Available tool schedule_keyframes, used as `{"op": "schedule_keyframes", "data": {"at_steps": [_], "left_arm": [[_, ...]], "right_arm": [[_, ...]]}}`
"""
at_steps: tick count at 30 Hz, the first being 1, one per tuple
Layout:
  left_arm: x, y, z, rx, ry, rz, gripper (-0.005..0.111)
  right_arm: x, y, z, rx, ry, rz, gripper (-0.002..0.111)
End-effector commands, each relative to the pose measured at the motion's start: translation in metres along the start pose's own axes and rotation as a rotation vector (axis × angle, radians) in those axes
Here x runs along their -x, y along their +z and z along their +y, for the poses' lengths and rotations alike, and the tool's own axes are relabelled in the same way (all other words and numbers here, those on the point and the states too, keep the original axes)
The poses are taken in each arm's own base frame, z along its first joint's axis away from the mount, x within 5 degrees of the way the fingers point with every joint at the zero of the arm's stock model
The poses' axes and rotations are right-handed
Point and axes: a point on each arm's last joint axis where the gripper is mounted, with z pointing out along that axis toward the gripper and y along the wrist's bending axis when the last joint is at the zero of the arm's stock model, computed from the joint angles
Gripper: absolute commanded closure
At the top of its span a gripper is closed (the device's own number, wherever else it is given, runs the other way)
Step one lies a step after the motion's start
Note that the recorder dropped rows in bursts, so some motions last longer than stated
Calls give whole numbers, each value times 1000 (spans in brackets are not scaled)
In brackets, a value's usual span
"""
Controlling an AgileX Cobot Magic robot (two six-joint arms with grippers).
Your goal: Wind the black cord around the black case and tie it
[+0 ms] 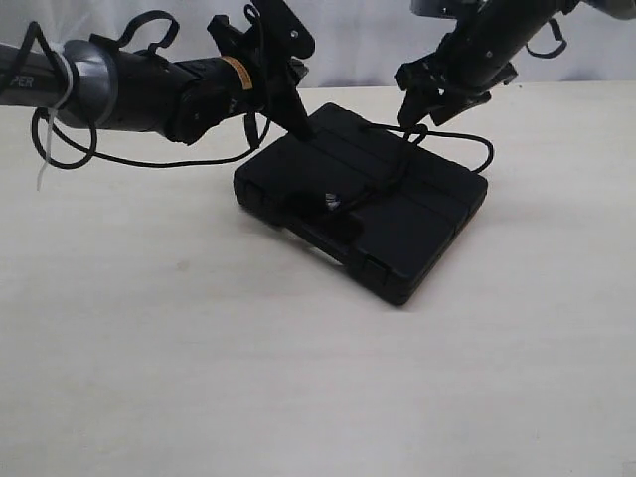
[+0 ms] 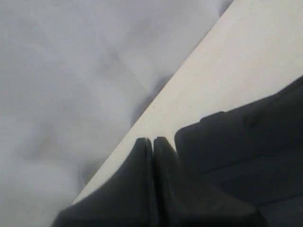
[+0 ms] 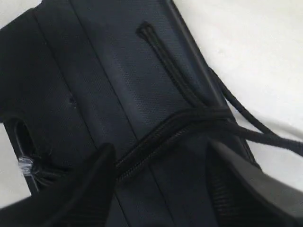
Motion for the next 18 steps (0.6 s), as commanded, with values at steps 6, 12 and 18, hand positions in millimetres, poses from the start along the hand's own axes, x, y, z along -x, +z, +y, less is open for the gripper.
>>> {"op": "schedule_keyframes", "data": {"at_steps": [6,12,18], "left_arm": [[0,-2,-7,-46,60,48,107],[0,-1,-7,-45,87,43,107],[1,-1,-7,-44,87,38,107]], "right_arm": [[27,27,67,-386,-481,-73,55],[27,57,73,-499,-566,-20,55],[24,75,60,-581,-579,29,56]]}}
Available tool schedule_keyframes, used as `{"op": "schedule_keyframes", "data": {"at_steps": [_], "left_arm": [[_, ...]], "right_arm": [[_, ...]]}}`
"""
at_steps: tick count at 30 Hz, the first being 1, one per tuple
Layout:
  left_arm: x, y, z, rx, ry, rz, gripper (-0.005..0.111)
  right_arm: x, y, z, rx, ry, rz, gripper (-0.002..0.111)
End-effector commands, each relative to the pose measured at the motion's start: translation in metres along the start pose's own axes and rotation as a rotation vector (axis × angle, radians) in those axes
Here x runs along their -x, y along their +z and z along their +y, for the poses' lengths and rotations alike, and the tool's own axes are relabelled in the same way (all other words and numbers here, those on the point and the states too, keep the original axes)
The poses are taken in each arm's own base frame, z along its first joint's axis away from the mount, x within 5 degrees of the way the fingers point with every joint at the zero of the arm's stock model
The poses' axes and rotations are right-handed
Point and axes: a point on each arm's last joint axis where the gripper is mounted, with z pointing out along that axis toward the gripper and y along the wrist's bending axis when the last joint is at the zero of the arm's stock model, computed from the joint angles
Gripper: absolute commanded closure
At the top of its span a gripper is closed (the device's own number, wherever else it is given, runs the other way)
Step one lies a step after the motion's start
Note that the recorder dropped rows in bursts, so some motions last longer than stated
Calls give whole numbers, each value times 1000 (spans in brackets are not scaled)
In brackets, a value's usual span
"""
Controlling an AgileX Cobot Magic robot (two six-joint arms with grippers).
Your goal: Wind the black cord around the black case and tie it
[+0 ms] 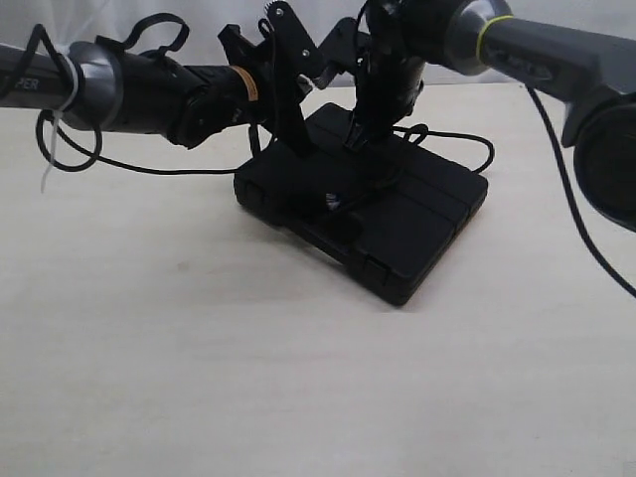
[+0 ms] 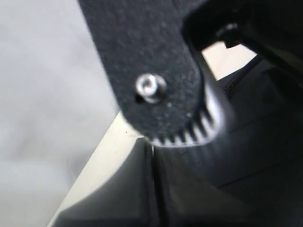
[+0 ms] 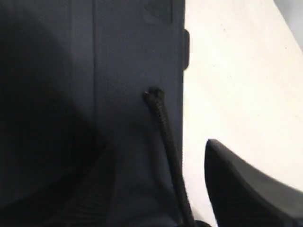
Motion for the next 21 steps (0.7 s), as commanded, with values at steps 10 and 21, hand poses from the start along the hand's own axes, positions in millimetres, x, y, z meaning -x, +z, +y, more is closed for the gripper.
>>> {"op": "schedule_keyframes", "data": {"at_steps": [10,21], "left_arm": [[5,-2,1,7,3,-20,107],[3,-2,0,2,2,-8,107]], "right_arm": [[-1,19,-3,-94,-48,6,104],[29,-40,-19,-67,164,-336,104]]}}
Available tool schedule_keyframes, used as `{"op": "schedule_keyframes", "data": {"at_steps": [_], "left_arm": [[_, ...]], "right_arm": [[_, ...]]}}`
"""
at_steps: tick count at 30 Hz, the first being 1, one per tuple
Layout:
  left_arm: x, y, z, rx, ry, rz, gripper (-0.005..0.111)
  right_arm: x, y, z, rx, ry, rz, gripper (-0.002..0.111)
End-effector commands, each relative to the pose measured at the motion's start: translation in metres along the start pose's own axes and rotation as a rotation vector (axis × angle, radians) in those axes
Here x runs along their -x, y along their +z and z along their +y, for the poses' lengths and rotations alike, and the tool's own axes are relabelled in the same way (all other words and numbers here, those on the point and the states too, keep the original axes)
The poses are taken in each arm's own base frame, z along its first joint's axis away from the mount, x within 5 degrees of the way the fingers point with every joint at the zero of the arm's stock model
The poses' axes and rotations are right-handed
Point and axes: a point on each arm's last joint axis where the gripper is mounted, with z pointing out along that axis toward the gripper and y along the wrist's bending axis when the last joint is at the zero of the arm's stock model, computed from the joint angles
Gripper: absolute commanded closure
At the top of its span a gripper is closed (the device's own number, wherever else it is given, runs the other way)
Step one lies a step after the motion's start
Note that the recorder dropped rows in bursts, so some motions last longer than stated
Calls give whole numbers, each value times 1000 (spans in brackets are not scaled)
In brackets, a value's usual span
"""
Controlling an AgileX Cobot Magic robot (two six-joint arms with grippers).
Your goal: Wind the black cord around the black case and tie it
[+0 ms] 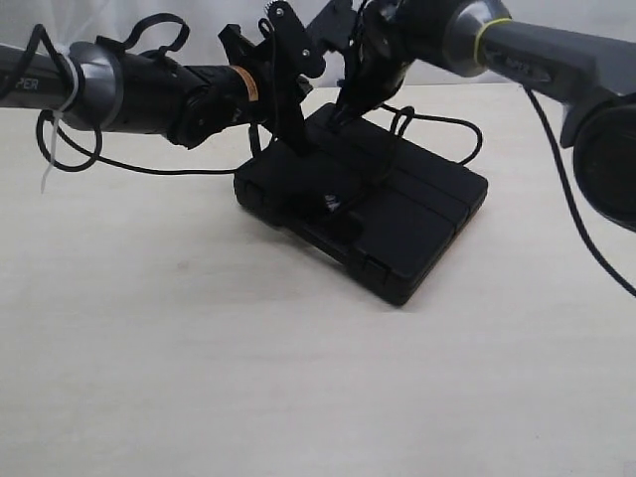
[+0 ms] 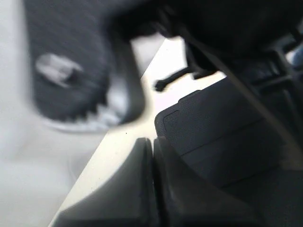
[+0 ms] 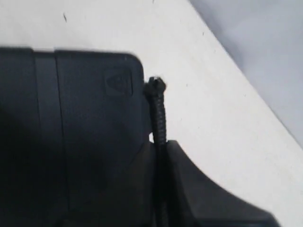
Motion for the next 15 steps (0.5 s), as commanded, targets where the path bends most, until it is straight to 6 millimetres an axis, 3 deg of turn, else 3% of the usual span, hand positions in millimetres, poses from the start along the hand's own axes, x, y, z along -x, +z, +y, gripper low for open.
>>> {"op": "schedule_keyframes", "data": {"at_steps": [1,5,8,15], "left_arm": [[2,-2,0,-4,2,7,107],[-2,-2,-2,-21,2,47,107],[-3,-2,-4,-29,-71,68,107],[24,-2,-33,-70,-148,-24,107]], "right_arm": [[26,-44,-16,16,128,-198,104],[41,-85,-31,41,238,-333,104],[41,-103,-49,63,340,-396,104],[21,-94,-75,80,451,-360,104]]}}
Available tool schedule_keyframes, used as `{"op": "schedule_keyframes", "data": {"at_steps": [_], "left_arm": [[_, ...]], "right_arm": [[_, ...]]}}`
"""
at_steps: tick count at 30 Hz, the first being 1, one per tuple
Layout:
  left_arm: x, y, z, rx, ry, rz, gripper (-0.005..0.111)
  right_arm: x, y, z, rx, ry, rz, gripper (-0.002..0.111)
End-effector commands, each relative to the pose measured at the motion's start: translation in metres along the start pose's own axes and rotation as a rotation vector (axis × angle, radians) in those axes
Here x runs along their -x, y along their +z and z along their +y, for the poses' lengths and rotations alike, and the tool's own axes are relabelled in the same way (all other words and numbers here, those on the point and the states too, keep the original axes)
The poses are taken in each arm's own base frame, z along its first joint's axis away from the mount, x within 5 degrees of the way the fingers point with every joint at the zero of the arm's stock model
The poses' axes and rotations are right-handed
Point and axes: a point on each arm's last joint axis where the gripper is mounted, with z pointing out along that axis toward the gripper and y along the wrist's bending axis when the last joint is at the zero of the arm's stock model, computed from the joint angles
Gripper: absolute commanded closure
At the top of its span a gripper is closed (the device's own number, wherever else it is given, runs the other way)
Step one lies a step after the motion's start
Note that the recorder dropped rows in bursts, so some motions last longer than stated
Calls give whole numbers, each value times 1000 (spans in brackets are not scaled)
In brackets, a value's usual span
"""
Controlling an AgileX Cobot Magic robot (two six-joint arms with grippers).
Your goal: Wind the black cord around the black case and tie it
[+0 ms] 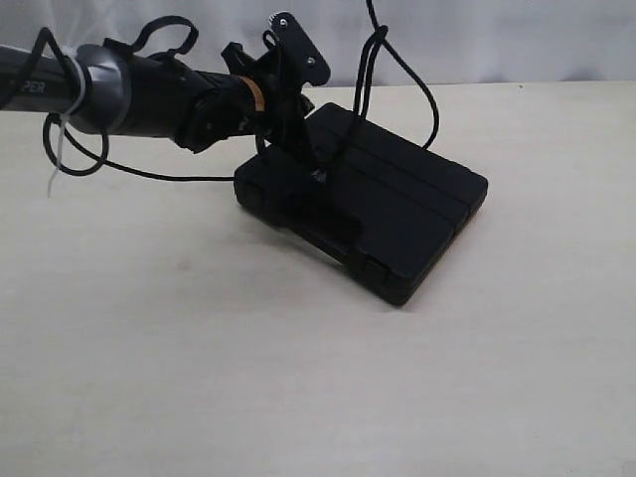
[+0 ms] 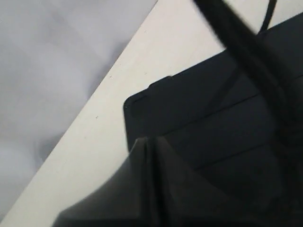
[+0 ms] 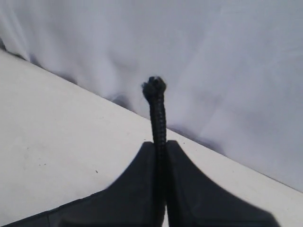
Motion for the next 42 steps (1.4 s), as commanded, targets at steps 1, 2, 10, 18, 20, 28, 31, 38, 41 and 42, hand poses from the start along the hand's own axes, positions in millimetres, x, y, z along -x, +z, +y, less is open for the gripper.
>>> {"op": "schedule_keyframes", "data": {"at_steps": [1,2,10,18,20,28,31,38,41,42], "left_arm": [[23,-1,-19,-15,-128,-133,107],[28,-2,-19,-10,-164,-182,107],[44,-1,-17,26,-229,-481,107],[8,31,-66,-180,-12,-372,107],[9,29,-85,-270,128,-367,107],[0,32,-97,-275,252,-206,107],[-8,34,-95,-257,266,-112,107],[3,25,-86,-226,221,-116,107],[15,16,-72,-186,172,-128,107],[18,12,-67,-174,169,-129,107]], "right_arm": [[-6,0,-18,-12,57,14,104],[-8,1,-20,-14,61,17,104],[-14,2,-23,-8,55,69,104],[-15,2,-22,-2,60,70,104],[-13,2,-23,-8,60,47,104],[-4,1,-27,-35,106,-47,104],[-1,-2,-37,-53,156,-84,104],[-4,-2,-48,-71,187,-97,104],[-3,-6,-59,-65,265,-124,104],[-2,-9,-63,-63,285,-133,104]]}}
